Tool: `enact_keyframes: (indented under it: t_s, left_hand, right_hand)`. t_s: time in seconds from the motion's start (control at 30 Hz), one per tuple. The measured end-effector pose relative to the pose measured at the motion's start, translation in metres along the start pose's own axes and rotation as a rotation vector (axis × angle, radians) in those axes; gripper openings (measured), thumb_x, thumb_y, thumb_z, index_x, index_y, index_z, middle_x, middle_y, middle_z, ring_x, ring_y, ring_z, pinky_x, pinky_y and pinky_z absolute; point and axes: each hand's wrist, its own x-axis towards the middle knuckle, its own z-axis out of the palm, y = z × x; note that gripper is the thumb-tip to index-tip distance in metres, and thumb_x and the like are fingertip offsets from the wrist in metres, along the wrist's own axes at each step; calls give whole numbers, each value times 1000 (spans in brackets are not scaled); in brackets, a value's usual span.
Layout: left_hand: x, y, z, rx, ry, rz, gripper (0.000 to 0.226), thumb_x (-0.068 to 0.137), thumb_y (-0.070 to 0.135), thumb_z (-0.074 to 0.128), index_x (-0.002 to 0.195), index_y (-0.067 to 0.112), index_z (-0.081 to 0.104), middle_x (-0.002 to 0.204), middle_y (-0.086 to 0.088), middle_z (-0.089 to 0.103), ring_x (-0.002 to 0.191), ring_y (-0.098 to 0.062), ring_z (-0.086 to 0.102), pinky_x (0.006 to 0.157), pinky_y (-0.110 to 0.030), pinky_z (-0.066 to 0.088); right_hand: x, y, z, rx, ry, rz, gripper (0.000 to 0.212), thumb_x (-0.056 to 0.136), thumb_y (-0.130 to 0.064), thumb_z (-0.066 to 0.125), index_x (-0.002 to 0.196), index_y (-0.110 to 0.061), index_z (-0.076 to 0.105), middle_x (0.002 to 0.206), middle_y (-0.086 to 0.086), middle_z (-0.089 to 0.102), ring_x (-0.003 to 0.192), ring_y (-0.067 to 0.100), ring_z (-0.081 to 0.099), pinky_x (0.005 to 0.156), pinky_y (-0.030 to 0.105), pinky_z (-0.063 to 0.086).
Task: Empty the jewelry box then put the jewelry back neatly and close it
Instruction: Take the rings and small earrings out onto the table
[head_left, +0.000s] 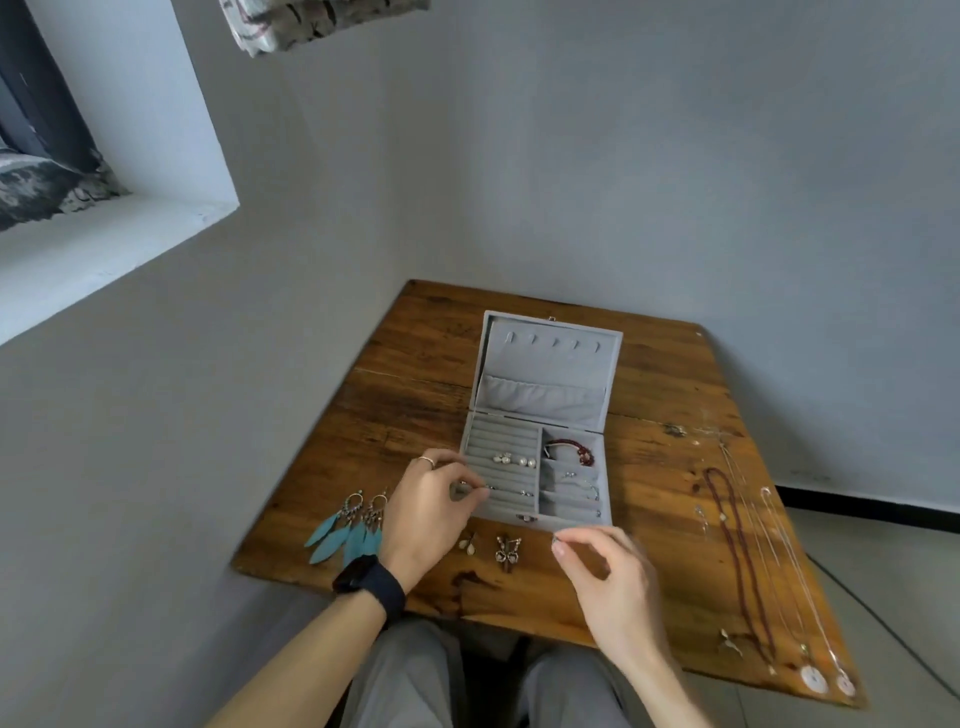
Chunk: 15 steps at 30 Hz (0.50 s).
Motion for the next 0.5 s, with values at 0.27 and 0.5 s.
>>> enact_keyframes:
  t_s: [0.27, 0.5]
  left_hand:
    - [-54, 30, 28, 95, -121, 183, 15, 90, 41, 69, 99, 31, 76, 127, 15, 51, 122, -6, 44, 98, -30, 44]
    - [-49, 43, 42, 370, -239, 282, 22, 99, 37, 56, 111, 32, 73, 137, 9, 48, 126, -15, 40, 101, -33, 39]
  right_hand:
    - [-26, 27, 1, -84, -55, 60, 10, 89, -29, 72, 96, -36, 73, 94, -29, 57, 94, -3, 51, 84, 21, 42]
    - [-20, 30, 14, -222, -85, 82, 13, 91, -41, 65, 101, -36, 72, 101, -18, 64, 95, 10, 54, 80, 26, 40]
